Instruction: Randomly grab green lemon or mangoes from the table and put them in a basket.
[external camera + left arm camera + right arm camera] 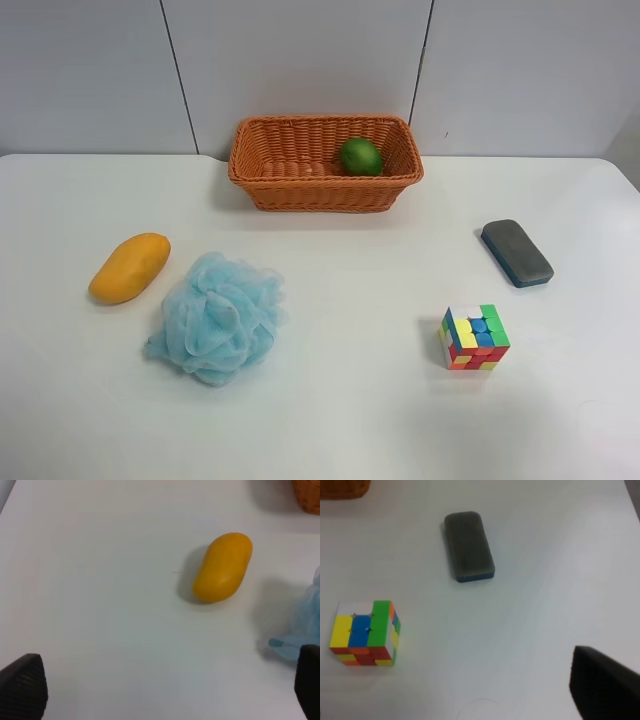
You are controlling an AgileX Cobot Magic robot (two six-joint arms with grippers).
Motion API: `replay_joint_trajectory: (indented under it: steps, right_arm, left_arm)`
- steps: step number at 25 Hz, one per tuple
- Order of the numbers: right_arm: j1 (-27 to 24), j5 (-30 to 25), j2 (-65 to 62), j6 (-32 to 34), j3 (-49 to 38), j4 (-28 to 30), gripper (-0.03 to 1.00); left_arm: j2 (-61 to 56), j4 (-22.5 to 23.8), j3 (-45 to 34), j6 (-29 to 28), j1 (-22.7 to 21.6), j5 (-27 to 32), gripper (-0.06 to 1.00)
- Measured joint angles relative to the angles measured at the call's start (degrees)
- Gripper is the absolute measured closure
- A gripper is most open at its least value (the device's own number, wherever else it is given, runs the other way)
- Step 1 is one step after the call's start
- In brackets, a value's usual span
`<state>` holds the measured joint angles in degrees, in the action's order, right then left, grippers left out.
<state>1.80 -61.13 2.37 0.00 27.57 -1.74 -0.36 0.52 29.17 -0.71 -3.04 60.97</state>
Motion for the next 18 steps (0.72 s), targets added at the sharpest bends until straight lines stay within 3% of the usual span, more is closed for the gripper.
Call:
replay_joint_trajectory:
  steps: [18]
  right_arm:
    - [0.0,0.0,0.0,0.0,0.0,0.0,-0.02]
  left_arm:
    - [0.0,0.0,0.0,0.0,0.0,0.0,-0.05]
